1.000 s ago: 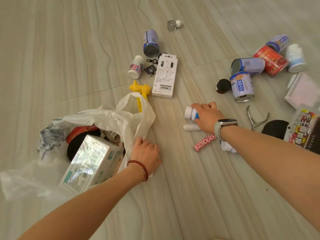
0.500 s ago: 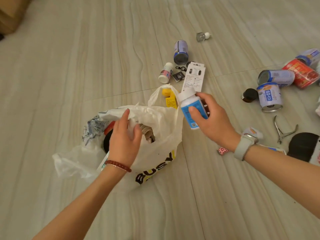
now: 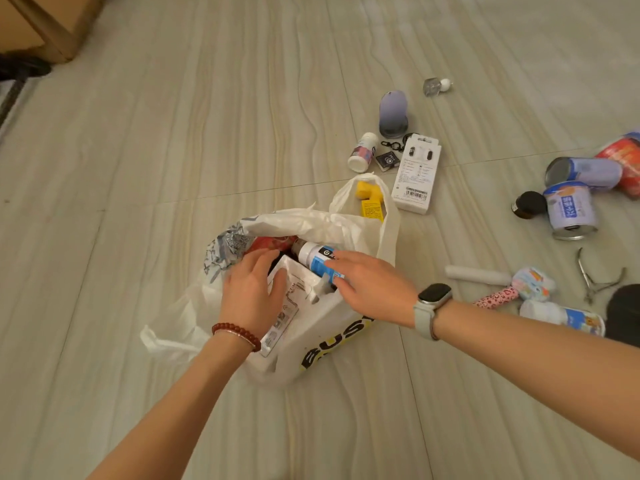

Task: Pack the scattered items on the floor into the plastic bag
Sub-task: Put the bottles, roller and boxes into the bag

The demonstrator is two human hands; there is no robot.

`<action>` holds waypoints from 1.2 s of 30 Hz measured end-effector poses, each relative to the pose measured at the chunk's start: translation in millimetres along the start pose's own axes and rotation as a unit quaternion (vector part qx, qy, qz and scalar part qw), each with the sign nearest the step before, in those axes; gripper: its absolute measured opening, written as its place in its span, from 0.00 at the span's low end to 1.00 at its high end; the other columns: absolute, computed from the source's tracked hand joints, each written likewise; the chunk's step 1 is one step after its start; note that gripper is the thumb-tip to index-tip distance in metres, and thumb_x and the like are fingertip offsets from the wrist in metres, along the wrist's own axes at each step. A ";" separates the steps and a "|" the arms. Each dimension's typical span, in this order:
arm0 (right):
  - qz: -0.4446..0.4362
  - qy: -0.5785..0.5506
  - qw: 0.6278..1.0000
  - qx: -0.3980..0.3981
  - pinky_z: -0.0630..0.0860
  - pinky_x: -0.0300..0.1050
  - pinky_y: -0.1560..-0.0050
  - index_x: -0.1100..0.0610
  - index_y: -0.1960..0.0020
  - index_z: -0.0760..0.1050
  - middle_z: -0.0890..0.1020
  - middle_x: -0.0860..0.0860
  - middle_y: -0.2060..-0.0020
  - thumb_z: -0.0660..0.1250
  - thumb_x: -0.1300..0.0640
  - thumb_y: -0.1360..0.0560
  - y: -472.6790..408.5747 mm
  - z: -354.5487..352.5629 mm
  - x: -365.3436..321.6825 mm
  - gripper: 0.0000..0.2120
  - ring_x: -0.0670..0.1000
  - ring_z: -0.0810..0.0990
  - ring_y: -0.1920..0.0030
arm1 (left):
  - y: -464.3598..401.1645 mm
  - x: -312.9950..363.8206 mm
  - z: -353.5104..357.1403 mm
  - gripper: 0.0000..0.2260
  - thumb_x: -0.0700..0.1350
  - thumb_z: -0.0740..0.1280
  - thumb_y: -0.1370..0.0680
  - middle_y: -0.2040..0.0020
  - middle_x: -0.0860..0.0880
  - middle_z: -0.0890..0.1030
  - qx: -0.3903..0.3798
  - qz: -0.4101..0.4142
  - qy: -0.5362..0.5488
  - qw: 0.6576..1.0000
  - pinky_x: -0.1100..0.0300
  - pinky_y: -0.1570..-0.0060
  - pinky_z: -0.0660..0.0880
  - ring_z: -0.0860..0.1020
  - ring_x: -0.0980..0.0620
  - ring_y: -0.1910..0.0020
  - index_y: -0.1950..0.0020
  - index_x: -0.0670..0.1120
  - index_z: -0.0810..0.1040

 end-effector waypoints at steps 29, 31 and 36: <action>0.243 -0.047 0.934 0.259 0.62 0.51 0.41 0.55 0.37 0.70 0.73 0.54 0.41 0.62 0.55 0.25 92.0 -54.0 264.2 0.17 0.56 0.69 0.39 | 13.8 232.4 226.5 0.20 0.53 0.58 0.23 0.37 0.46 0.69 -0.324 0.272 -0.131 0.897 0.52 0.42 0.69 0.69 0.46 0.39 0.34 0.46 0.65; 0.259 -0.124 0.905 0.313 0.67 0.53 0.40 0.58 0.38 0.71 0.74 0.57 0.42 0.63 0.56 0.25 105.0 -69.0 272.6 0.16 0.58 0.72 0.41 | 14.4 242.6 237.9 0.21 0.54 0.60 0.24 0.40 0.46 0.69 -0.332 0.260 -0.129 0.897 0.52 0.45 0.71 0.70 0.45 0.41 0.35 0.46 0.65; 0.284 -0.253 0.863 0.332 0.73 0.51 0.47 0.60 0.44 0.72 0.78 0.55 0.54 0.61 0.57 0.24 132.3 -66.9 276.4 0.10 0.57 0.77 0.52 | 10.5 247.9 241.9 0.14 0.48 0.57 0.22 0.42 0.43 0.72 -0.298 0.203 -0.080 0.929 0.54 0.50 0.70 0.72 0.45 0.44 0.40 0.42 0.69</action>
Point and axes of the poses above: each hand's wrist, its own y-axis away from the middle knuckle, its own z-axis out of the palm, x = y × z, the point moved 8 cm from there along -y, towards the middle knuckle
